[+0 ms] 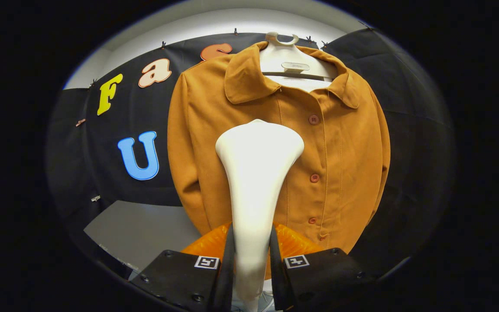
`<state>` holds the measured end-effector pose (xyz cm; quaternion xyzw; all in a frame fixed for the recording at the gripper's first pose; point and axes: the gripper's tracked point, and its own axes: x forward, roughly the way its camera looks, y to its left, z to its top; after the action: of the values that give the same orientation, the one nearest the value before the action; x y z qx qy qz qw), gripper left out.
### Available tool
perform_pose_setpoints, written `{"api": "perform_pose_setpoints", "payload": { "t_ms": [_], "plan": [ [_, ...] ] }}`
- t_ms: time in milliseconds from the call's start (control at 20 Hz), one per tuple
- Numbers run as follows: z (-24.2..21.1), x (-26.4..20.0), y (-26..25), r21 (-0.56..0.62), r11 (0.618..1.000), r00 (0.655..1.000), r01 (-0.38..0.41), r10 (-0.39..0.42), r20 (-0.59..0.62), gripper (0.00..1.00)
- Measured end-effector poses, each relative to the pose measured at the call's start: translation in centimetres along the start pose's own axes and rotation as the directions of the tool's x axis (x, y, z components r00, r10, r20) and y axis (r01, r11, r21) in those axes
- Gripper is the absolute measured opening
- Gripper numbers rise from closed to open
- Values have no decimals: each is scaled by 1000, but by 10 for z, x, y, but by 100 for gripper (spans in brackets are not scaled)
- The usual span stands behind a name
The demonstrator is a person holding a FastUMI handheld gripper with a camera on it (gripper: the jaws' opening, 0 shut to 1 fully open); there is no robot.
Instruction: Iron the clothes twice with a garment steamer, once on the left side and once on the right side.
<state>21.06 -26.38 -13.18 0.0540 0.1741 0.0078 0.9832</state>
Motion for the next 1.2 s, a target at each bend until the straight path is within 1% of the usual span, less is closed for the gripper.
{"api": "perform_pose_setpoints", "payload": {
  "t_ms": [350, 650, 900, 1200],
  "plan": [
    [-40, 21, -10, 14, 1000, 996, -5, 6, -88, 40],
    [-73, 33, -16, 1, 1000, 987, -1, 1, -159, 40],
    [-107, 41, -19, 0, 1000, 973, 5, -5, -230, 40],
    [-147, 40, -22, 2, 1000, 947, 21, -20, -320, 40]
  ]
}}
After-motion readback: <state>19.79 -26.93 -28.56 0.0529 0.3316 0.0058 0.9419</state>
